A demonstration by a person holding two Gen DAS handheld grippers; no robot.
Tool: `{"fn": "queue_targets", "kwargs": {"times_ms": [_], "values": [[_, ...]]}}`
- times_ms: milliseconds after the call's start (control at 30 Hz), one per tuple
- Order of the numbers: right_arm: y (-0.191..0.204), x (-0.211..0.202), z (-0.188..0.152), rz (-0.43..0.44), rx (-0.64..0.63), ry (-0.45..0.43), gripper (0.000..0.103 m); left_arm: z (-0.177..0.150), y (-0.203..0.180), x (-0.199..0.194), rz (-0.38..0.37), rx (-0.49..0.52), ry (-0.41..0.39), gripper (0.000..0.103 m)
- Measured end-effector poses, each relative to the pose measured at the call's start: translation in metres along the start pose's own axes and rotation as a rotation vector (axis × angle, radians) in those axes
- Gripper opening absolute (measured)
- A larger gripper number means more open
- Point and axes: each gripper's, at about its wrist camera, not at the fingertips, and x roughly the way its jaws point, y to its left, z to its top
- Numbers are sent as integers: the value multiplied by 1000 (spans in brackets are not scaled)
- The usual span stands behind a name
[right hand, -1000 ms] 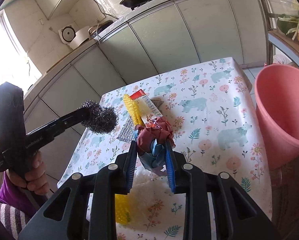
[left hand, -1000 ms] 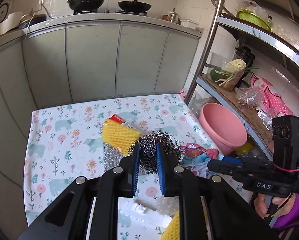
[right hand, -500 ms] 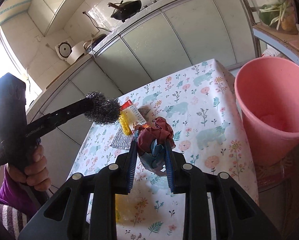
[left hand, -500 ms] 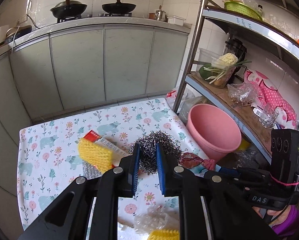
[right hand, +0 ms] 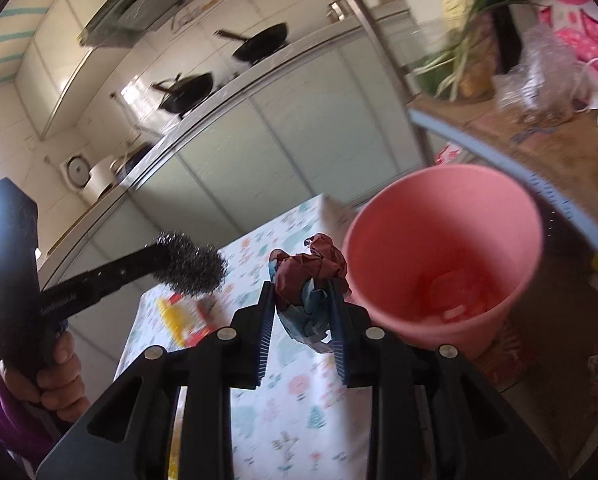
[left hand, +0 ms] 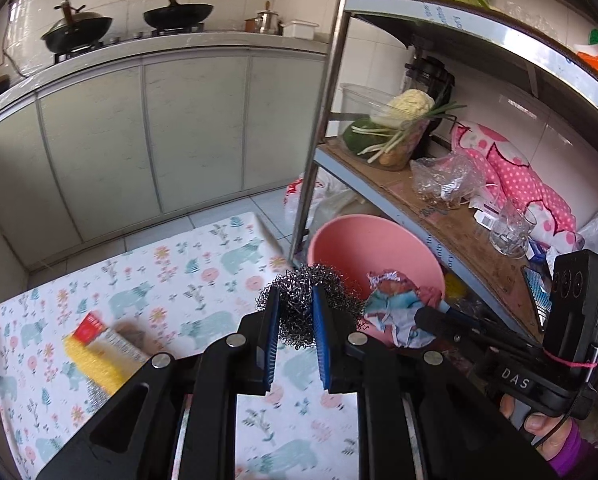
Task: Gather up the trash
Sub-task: 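Carry the steel wool and scrunchie over the pink bucket and open both grippers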
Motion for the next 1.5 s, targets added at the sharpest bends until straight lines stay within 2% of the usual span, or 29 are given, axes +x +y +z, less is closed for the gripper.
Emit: {"fn": "queue_targets", "kwargs": {"times_ms": [300, 467, 667, 733, 967, 1233, 1500], "values": [[-48, 13, 14, -119, 61, -33, 27, 15, -40, 62, -13, 61, 64, 15], [-53, 27, 14, -146, 61, -18, 27, 15, -45, 95, -8, 50, 117, 15], [-58, 40, 15, -176, 55, -11, 27, 18, -46, 118, 9, 37, 128, 15], [-59, 43, 14, -182, 59, -8, 29, 19, -46, 123, 4, 27, 122, 19], [-58, 50, 14, -209, 46, 19, 40, 28, -45, 118, -32, -16, 116, 28], [-53, 43, 14, -199, 39, 8, 43, 35, -47, 84, -49, 1, 65, 29], [-29, 27, 9, -168, 2, 2, 43, 34, -46, 41, -57, 6, 24, 29]]}}
